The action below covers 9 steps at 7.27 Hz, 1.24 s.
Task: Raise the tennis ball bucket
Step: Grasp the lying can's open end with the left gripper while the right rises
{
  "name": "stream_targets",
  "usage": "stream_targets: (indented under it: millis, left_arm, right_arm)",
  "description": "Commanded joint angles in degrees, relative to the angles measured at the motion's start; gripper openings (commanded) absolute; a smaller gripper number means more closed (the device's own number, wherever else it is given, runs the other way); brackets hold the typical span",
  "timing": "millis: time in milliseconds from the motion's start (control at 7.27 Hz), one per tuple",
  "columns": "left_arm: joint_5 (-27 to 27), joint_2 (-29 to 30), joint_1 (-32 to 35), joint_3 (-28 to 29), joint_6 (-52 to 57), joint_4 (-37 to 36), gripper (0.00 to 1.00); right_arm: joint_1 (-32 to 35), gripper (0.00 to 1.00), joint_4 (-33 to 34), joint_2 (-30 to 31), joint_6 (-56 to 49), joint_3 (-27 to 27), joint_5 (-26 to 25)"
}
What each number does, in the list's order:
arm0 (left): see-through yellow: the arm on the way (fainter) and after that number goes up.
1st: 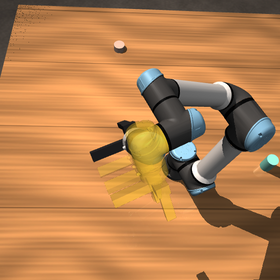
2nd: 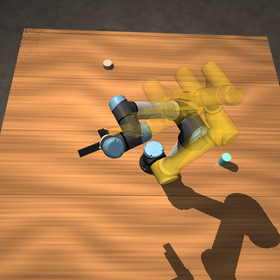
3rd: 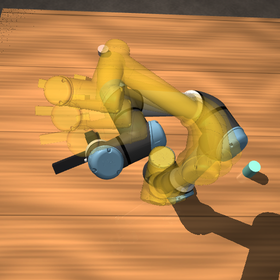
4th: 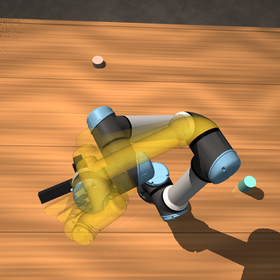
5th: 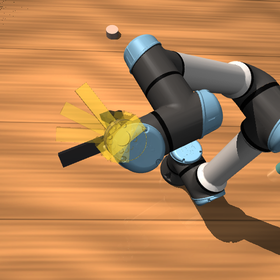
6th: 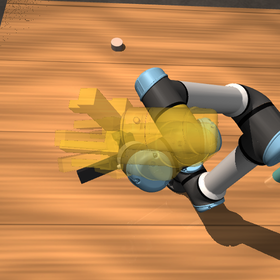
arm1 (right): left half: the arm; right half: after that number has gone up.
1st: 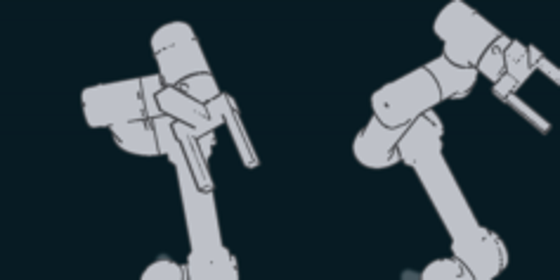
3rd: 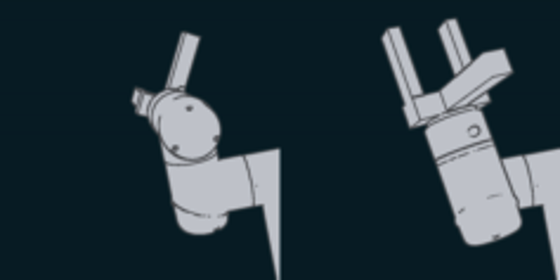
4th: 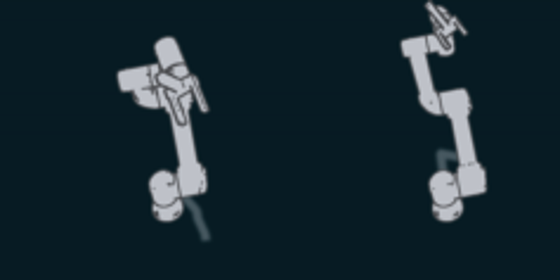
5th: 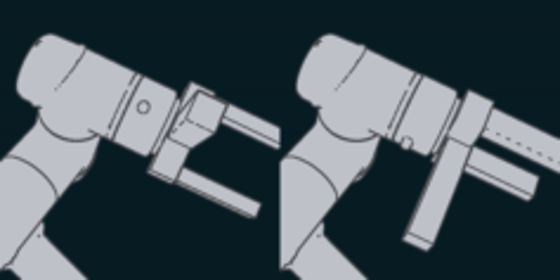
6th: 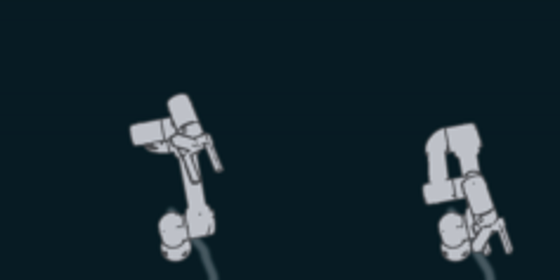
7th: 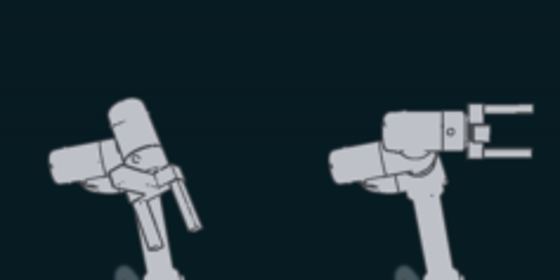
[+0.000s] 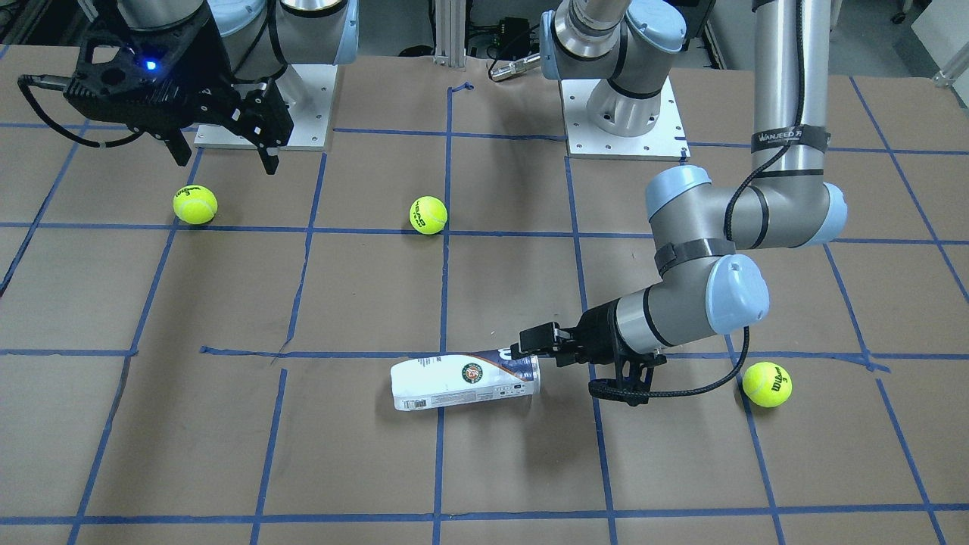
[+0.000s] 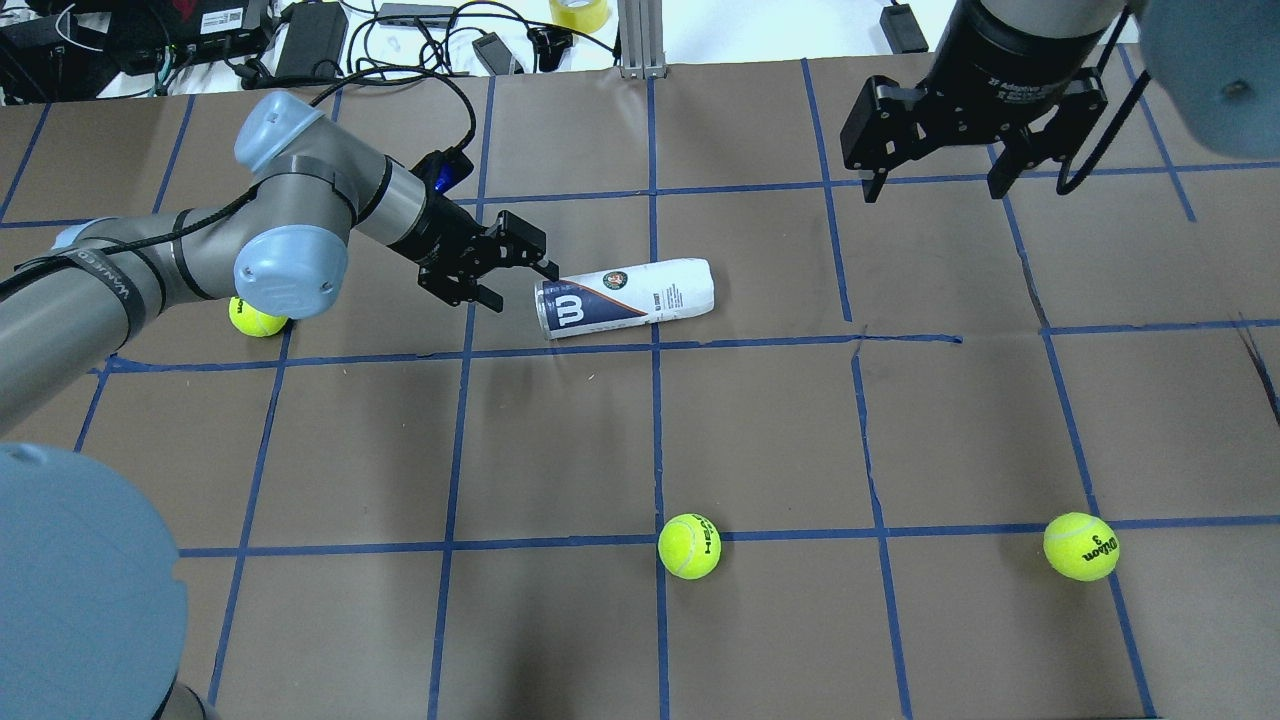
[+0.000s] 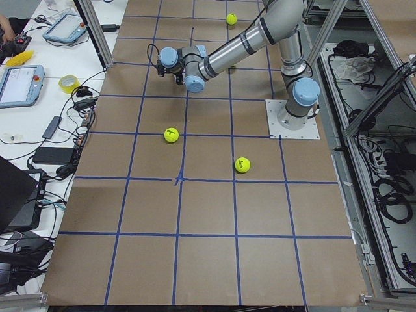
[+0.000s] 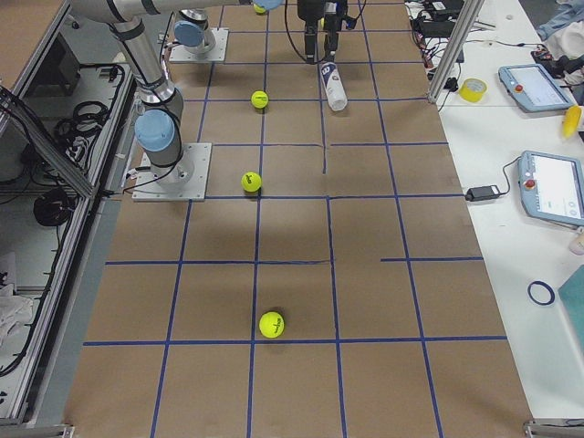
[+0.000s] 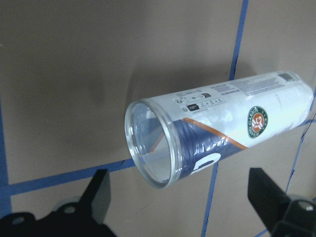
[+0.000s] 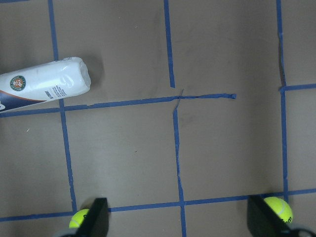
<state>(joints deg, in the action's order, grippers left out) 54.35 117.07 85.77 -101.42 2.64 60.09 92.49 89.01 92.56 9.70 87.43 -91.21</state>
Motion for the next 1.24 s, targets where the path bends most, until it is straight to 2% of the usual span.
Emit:
stream_targets:
  millis: [0, 138, 275, 413, 550, 688, 1101]
  left_arm:
    - [-1.26, 1.49, 1.58, 0.08, -0.61, -1.28, 1.0]
    - [-1.79, 1.58, 2.55, 0.17, -3.84, -3.64, 0.98]
    - [-1.88, 1.75, 2.9, 0.08, -5.52, -4.27, 0.88]
    - [-1.62, 2.1, 3.6, 0.08, -5.54, -4.19, 0.65]
    - [-1.36, 2.54, 3.87, 0.08, -5.71, -4.19, 0.3]
    - [-1.27, 2.55, 3.87, 0.26, -6.76, -4.28, 0.0]
    - [-0.74, -0.43, 4.49, 3.75, -15.26, -3.5, 0.0]
  right_arm:
    - [-0.2, 1.0, 1.95, -0.01, 0.67, 0.11, 0.41]
    - [-0.81, 1.0, 6.74, -0.97, -0.29, 0.03, 0.33]
    - [-1.6, 1.0, 7.14, -1.15, -0.91, 0.11, 0.59]
    - [-1.69, 1.0, 6.8, -1.33, -0.91, 0.37, 0.33]
    - [-1.7, 1.0, 6.97, -1.33, -1.0, 0.38, 0.33]
    - [-1.7, 1.0, 6.88, -1.33, -1.0, 0.38, 0.33]
    - [-1.7, 1.0, 6.7, -1.33, -0.92, 0.46, 0.33]
